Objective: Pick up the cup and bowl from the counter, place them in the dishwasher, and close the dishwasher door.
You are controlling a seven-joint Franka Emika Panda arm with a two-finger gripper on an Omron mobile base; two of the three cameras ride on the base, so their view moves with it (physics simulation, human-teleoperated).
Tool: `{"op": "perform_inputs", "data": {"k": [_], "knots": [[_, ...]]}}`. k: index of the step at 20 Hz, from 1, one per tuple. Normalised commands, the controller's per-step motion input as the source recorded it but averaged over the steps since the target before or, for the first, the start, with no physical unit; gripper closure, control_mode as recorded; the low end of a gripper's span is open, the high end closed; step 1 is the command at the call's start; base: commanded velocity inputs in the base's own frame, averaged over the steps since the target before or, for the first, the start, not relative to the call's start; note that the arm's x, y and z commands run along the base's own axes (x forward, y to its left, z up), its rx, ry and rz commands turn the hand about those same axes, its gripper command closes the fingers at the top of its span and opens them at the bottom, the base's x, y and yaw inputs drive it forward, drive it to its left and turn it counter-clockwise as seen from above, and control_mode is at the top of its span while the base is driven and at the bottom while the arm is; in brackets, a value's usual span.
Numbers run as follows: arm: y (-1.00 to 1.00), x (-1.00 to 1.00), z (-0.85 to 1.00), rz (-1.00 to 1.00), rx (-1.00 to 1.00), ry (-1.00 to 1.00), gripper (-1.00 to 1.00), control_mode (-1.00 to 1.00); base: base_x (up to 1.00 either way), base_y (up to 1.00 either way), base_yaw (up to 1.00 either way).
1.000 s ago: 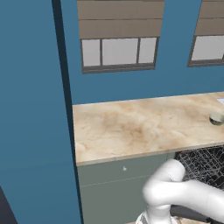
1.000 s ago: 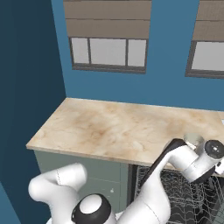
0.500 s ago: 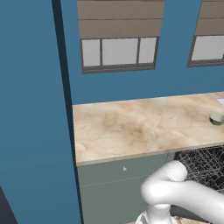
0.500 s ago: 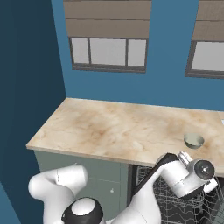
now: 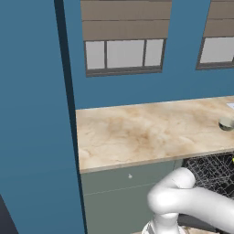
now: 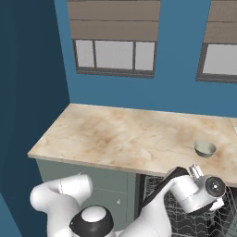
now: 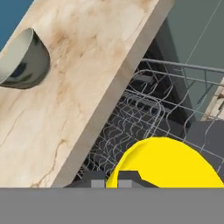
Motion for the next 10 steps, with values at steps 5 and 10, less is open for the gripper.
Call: {"op": "perform_inputs", "data": {"k": [5,10], "knots": [[-0.13,0.00,-0.29,0.00,0.02,0.04,1.00,-1.00,0.00,0.00,0.00],[-0.13,0.00,-0.42,0.00,0.00,0.08,1.00,-1.00,0.00,0.00,0.00]]}}
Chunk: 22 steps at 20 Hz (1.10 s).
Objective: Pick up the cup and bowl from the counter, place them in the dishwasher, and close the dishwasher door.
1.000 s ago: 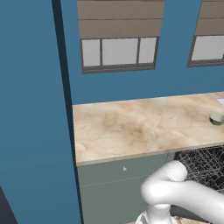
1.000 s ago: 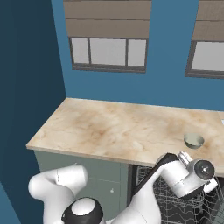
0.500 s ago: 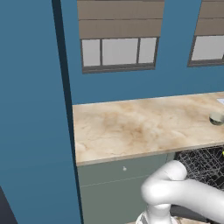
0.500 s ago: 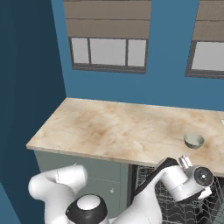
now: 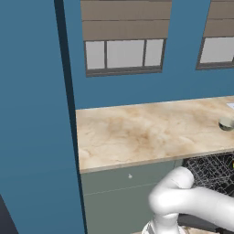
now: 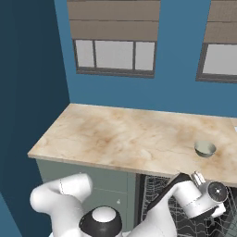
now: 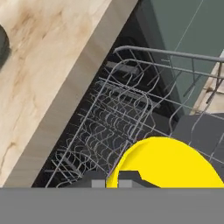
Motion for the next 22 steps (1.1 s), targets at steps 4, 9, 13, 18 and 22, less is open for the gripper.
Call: {"op": "perform_inputs", "data": {"k": [4,9,13,18,22], "knots": [[-0.15,0.01,-0.46,0.00,0.00,0.10,1.00,-1.00,0.00,0.00,0.00],[-0.24,0.23,-0.28,0.00,0.01,0.03,1.00,-1.00,0.00,0.00,0.00],[-0.18,0.22,-0.32,0.00,0.08,0.00,1.00,-1.00,0.00,0.00,0.00],[-0.13,0.10,-0.54,0.00,0.08,0.00,1.00,-1.00,0.00,0.00,0.00],[-0.16,0.22,-0.50,0.00,0.05,0.00,1.00,-1.00,0.00,0.00,0.00]]}}
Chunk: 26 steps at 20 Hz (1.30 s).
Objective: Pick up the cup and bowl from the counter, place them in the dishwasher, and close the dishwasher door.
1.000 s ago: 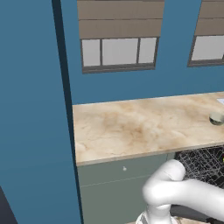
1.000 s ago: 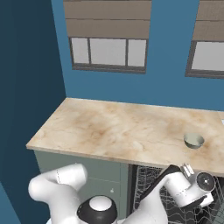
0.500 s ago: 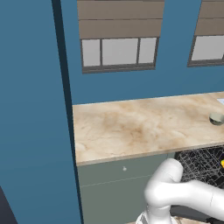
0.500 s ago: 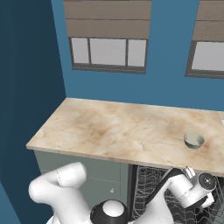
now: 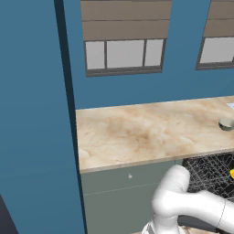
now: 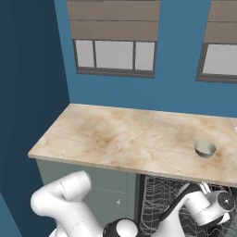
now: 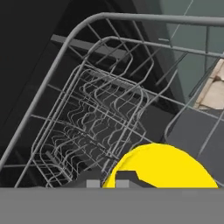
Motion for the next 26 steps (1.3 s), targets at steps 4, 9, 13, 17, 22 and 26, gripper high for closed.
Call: {"op": "perform_inputs", "data": {"k": [4,9,13,17,22,26], "knots": [[-0.15,0.26,-0.57,0.00,0.06,0.02,1.00,-1.00,0.00,0.00,0.00],[-0.05,0.17,-0.56,0.00,0.05,0.03,1.00,-1.00,0.00,0.00,0.00],[-0.04,-0.07,-0.19,0.00,0.07,0.00,-1.00,-1.00,0.00,0.00,0.00],[-0.12,-0.42,0.24,0.00,0.05,-0.03,-1.00,-1.00,0.00,0.00,0.00],[-0.04,-0.31,0.44,0.00,0.00,-0.03,-1.00,-1.00,0.00,0.00,0.00],[0.00,-0.14,0.38,0.00,0.00,-0.01,-1.00,-1.00,0.00,0.00,0.00]]}}
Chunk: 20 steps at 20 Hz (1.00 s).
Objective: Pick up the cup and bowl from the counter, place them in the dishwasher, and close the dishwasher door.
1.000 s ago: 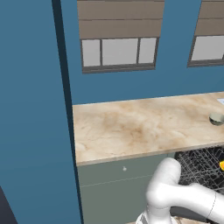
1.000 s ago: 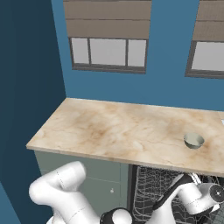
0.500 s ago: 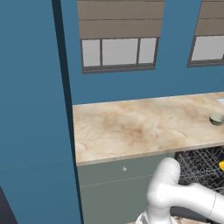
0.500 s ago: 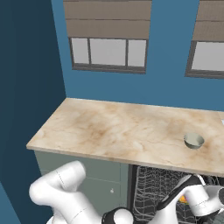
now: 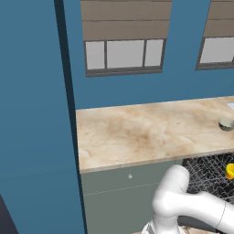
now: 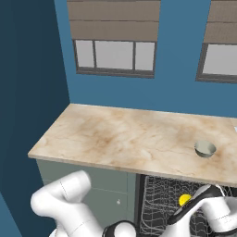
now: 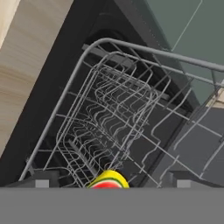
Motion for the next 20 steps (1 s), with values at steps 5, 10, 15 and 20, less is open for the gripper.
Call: {"op": "perform_inputs", "data": {"k": [5,10,15,20], "knots": [[0.02,0.00,0.52,0.00,0.00,0.00,-1.00,-1.00,0.00,0.00,0.00],[0.06,0.00,0.58,0.00,0.00,-0.01,-1.00,-1.00,0.00,0.00,0.00],[0.10,0.00,0.46,0.00,0.00,0.00,-1.00,-1.00,0.00,0.00,0.00],[0.22,0.01,0.33,0.00,0.00,0.00,-1.00,-1.00,0.00,0.00,0.00]]}}
